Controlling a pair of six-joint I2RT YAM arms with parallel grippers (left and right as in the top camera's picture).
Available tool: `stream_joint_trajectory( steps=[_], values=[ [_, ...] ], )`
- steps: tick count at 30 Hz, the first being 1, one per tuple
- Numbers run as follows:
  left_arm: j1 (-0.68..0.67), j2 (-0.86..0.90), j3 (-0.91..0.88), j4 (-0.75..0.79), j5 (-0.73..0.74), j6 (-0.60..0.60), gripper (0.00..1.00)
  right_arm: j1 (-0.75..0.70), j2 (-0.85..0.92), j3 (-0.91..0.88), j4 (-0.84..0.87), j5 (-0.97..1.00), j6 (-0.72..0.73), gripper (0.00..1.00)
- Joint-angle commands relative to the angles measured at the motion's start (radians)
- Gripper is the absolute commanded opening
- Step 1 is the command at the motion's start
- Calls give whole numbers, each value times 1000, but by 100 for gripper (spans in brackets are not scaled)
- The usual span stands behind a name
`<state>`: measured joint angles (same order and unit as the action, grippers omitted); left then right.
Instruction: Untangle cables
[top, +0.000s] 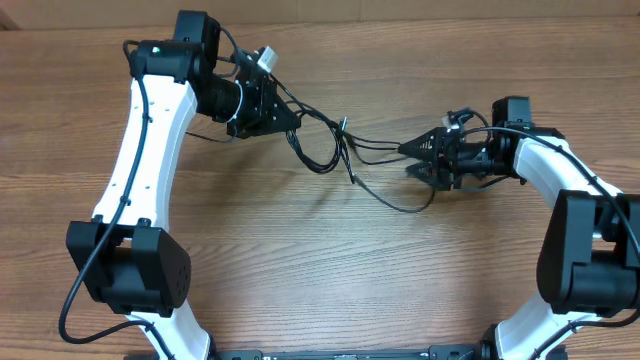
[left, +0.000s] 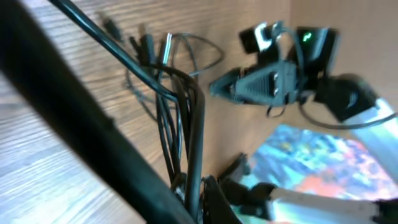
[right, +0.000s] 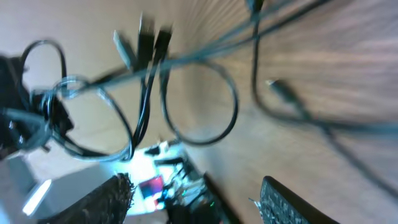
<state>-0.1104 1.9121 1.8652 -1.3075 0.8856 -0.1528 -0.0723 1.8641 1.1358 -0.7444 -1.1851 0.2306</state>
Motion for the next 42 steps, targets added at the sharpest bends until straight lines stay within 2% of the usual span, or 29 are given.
stream_joint_trajectory(
  steps=[1, 4, 10, 15, 19, 22, 28, 35, 42],
  values=[
    [5, -3, 14, 16, 81, -162, 4, 62, -1, 17, -17, -101, -47, 66],
    [5, -3, 14, 14, 102, -201, 4, 104, -1, 17, 11, -100, 42, 66],
    [5, -3, 14, 14, 247, -203, 4, 173, -1, 17, 150, -97, 356, 65],
    [3, -3, 14, 15, 250, -199, 4, 216, -1, 17, 244, -75, 574, 64],
    [3, -3, 14, 16, 268, -199, 4, 234, -1, 17, 272, 20, 692, 64],
    [3, -3, 14, 17, 267, -198, 4, 253, -1, 17, 308, 16, 730, 60],
    [3, -3, 14, 30, 264, -195, 4, 293, -1, 17, 394, -15, 744, 59],
    [2, -3, 14, 30, 264, -187, 4, 281, -1, 17, 508, -21, 844, 59],
    [-18, -3, 14, 109, 264, -187, 4, 349, -1, 16, 507, -16, 819, 56]
  ],
)
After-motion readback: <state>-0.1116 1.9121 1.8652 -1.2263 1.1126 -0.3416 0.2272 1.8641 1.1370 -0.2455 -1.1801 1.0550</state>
